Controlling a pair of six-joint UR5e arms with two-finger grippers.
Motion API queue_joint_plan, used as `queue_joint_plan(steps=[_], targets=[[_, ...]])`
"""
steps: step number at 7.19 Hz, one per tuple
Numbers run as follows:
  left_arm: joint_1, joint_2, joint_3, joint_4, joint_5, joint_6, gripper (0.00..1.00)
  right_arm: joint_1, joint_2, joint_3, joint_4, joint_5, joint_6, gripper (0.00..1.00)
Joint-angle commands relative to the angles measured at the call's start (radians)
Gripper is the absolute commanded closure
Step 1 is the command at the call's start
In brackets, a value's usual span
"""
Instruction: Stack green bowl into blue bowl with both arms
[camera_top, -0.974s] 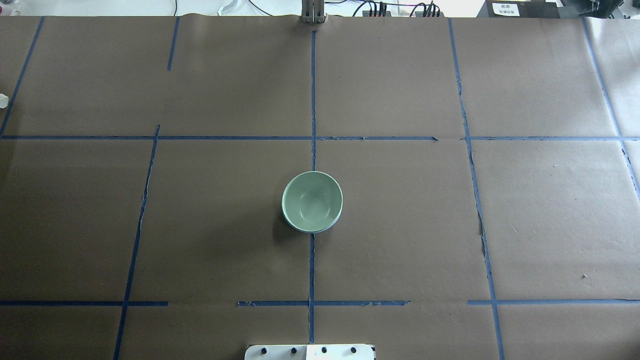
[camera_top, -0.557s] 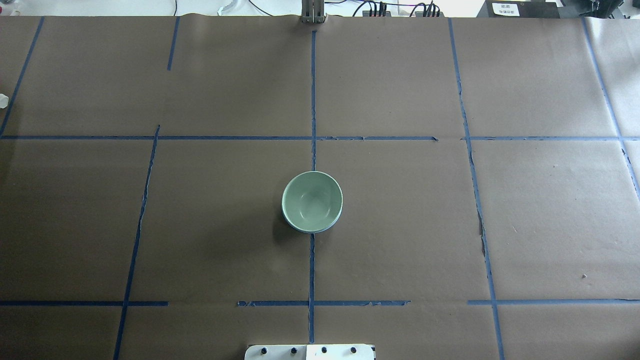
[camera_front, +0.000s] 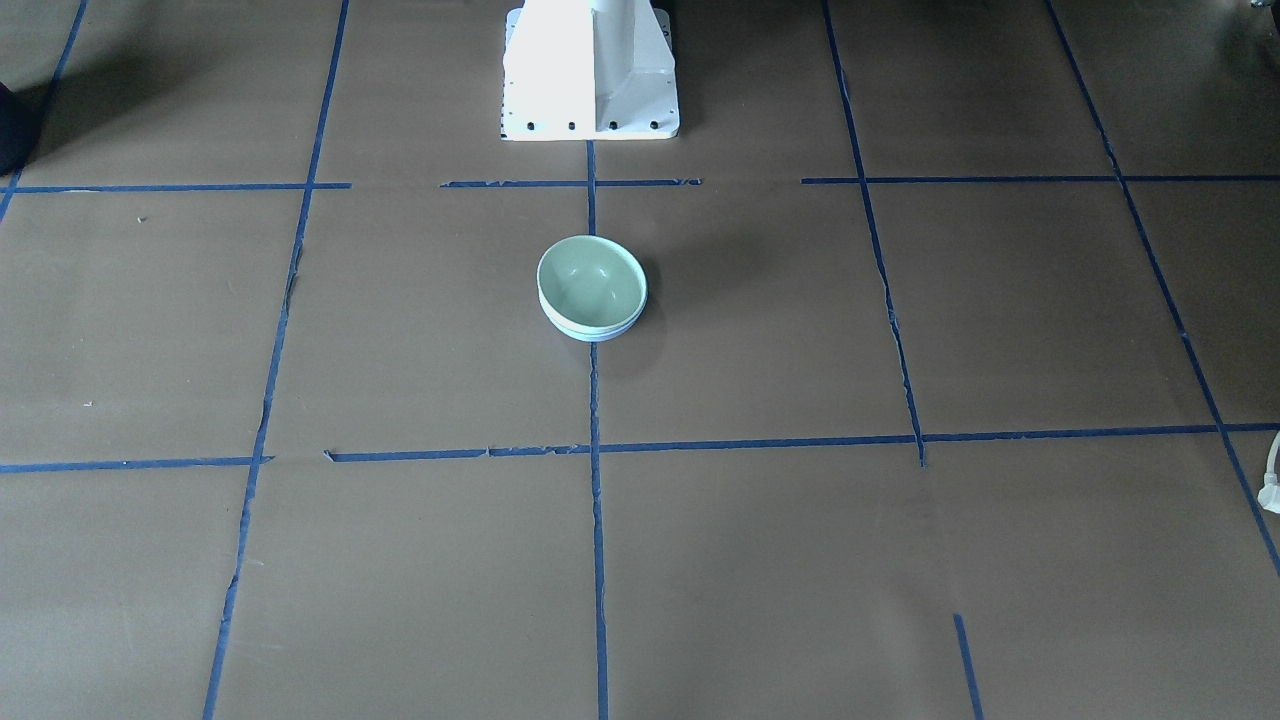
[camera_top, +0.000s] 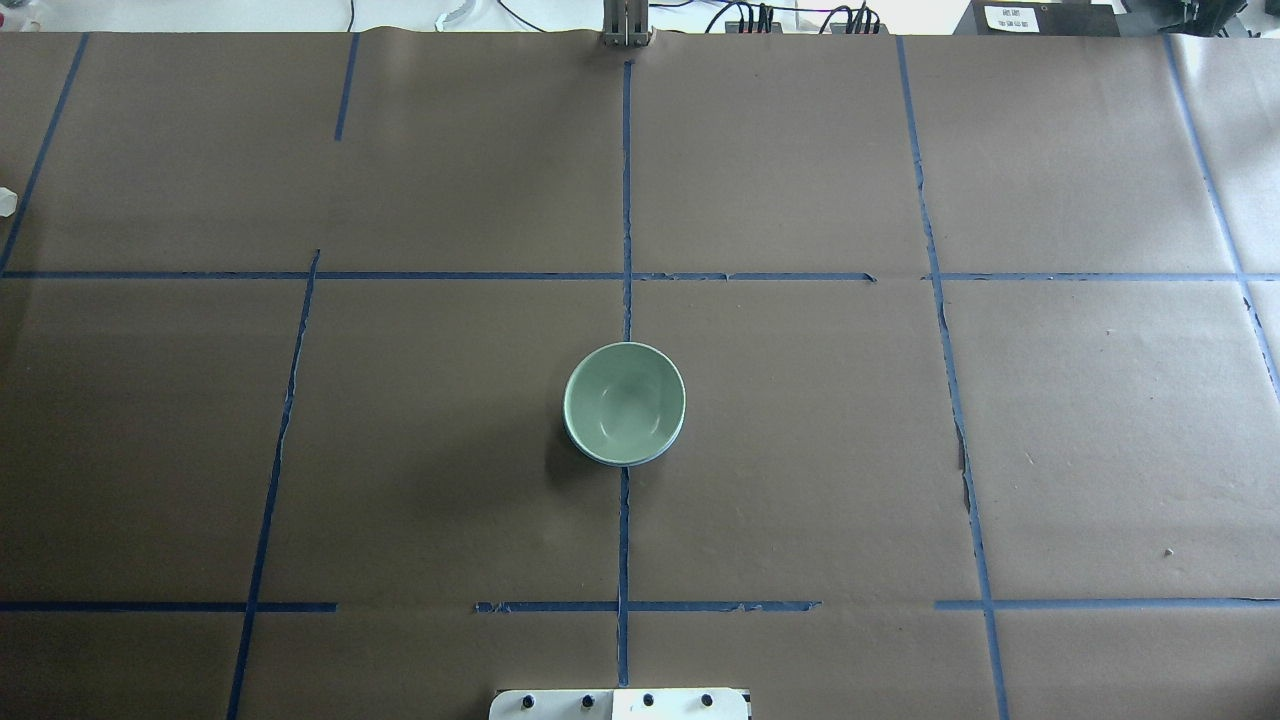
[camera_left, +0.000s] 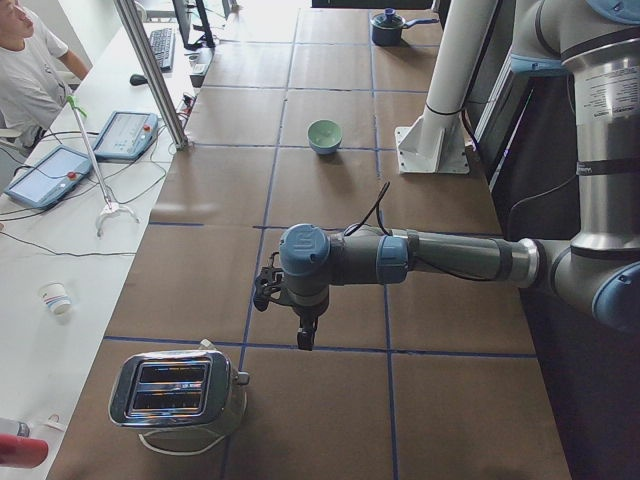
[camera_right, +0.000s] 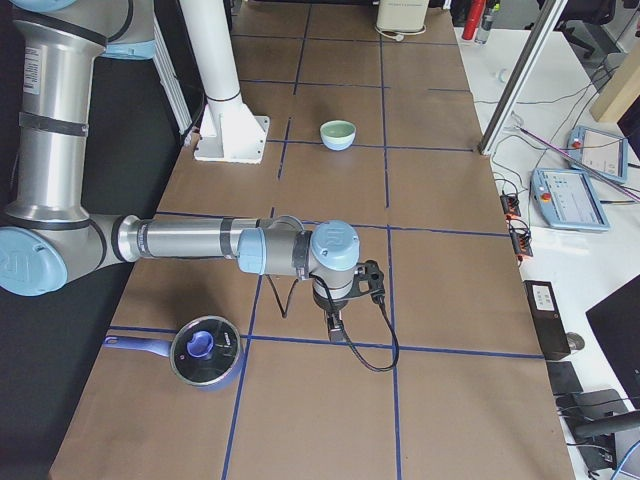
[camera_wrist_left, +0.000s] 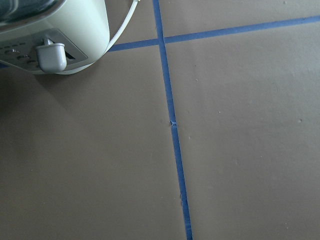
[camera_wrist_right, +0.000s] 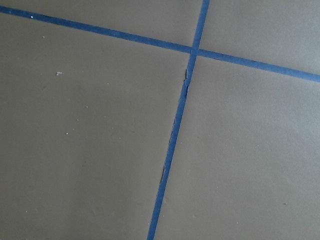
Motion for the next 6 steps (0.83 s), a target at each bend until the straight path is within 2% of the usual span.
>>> queue_joint_plan(steps=[1,2,6], targets=[[0.003,-0.006,0.012,-0.003,0.010,-0.007,0.00,-0.001,-0.020,-0.007,0.001,-0.005,-0.039,0.00],[0.003,-0.008,0.012,-0.003,0.034,-0.007,0.00,-0.001,-0.028,-0.007,0.000,0.007,-0.076,0.00],[0.007,-0.041,0.009,-0.006,0.032,-0.001,0.00,-0.001,-0.040,-0.013,-0.005,0.006,-0.080,0.00]])
